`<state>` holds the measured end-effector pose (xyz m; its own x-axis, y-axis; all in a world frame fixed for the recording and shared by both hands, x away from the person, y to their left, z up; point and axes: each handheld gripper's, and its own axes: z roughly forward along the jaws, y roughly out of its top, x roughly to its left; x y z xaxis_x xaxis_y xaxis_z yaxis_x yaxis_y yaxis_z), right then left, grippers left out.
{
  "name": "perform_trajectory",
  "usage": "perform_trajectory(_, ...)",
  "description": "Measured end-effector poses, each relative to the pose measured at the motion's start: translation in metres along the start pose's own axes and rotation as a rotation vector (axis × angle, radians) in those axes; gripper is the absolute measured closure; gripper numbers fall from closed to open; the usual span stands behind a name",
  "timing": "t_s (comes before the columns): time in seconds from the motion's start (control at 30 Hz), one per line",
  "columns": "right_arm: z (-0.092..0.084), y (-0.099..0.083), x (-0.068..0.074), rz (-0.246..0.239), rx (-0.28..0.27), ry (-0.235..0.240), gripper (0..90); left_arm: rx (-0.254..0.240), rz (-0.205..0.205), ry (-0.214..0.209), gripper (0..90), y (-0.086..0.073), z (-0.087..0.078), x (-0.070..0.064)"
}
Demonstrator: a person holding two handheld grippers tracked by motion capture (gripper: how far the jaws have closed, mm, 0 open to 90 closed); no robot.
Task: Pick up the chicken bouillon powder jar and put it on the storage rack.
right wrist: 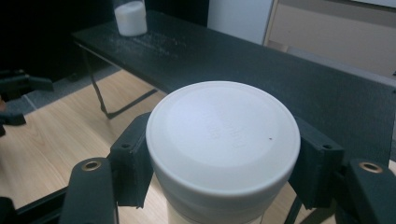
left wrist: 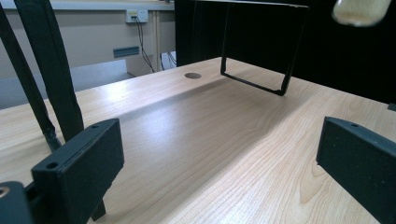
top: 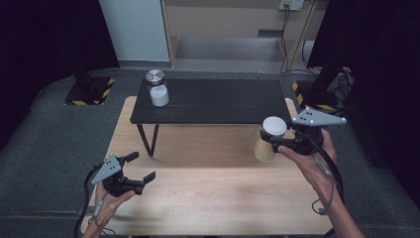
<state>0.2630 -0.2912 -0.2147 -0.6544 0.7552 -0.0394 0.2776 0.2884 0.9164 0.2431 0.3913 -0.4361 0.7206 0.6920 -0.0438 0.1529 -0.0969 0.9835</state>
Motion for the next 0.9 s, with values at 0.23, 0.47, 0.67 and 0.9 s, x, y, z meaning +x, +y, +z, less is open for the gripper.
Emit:
perform_trajectory(0.23, 0.014, 0.038, -0.009, 0.004, 0.010, 0.007, 33.5, -0.001, -0.004, 0.004, 0.0, -0.001, -0.001, 0.002)
perform_trajectory(0.47, 0.032, 0.066, -0.019, 0.000, 0.017, -0.005, 33.5, 0.001, -0.007, 0.007, 0.0, -0.001, -0.001, 0.002)
perform_trajectory(0.67, 0.049, 0.084, -0.029, 0.012, 0.021, -0.021, 33.5, 0.008, -0.010, 0.009, 0.0, -0.002, -0.001, 0.003)
perform_trajectory(0.9, 0.075, 0.099, -0.040, 0.023, 0.034, -0.054, 33.5, 0.005, -0.013, 0.015, 0.0, -0.002, -0.002, 0.003)
